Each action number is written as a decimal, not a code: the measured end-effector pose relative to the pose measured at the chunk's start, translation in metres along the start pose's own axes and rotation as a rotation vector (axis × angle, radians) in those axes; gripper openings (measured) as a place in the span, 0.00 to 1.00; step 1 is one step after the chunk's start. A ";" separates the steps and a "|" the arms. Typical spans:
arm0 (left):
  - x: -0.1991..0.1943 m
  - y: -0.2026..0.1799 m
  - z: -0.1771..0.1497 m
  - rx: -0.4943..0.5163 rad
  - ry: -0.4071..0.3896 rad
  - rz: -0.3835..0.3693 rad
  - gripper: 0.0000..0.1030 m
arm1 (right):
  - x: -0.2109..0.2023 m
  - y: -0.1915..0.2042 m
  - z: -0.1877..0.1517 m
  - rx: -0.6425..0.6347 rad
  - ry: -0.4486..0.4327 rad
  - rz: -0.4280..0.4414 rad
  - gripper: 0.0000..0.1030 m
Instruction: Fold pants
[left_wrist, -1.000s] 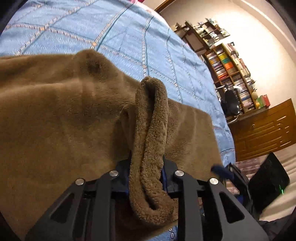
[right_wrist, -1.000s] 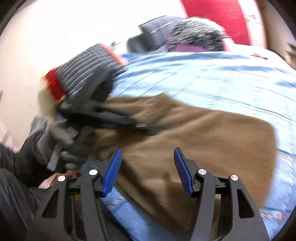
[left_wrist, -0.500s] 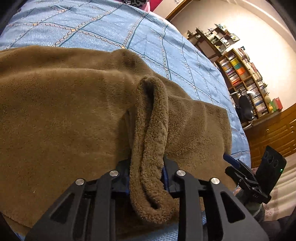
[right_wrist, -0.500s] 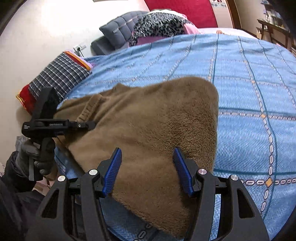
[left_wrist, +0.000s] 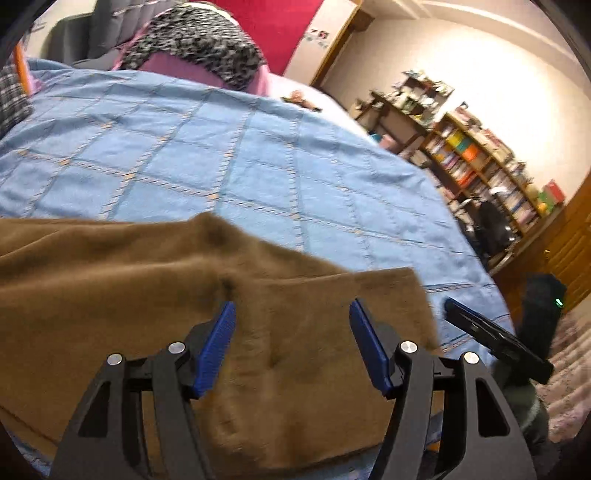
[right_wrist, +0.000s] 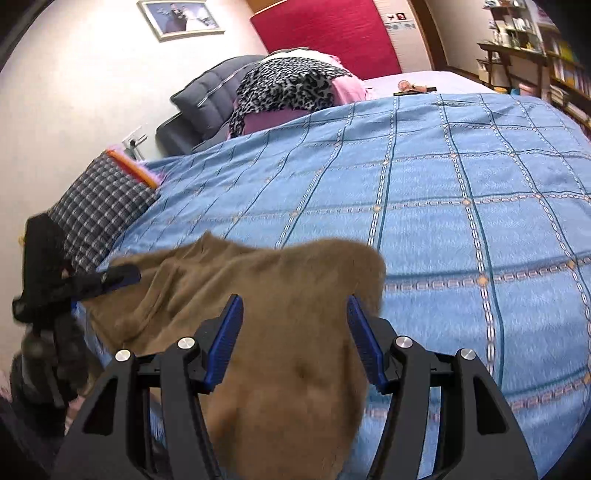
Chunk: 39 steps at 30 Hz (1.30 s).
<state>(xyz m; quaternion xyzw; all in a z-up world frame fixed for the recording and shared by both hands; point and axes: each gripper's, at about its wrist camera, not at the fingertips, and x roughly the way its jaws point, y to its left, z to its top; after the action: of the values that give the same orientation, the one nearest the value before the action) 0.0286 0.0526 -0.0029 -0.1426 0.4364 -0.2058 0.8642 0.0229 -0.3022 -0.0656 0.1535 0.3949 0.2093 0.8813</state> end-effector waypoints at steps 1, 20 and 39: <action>0.005 -0.004 0.001 -0.001 0.005 -0.013 0.62 | 0.005 -0.002 0.005 0.016 0.003 0.004 0.58; 0.082 0.015 -0.019 0.008 0.011 0.025 0.62 | 0.083 -0.009 -0.008 -0.061 0.110 -0.126 0.58; -0.080 0.110 -0.042 -0.348 -0.306 0.252 0.77 | 0.081 -0.001 -0.009 -0.104 0.099 -0.182 0.58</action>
<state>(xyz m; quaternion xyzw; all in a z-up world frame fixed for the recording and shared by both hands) -0.0226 0.1846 -0.0184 -0.2629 0.3438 0.0056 0.9015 0.0652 -0.2622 -0.1231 0.0606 0.4389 0.1561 0.8828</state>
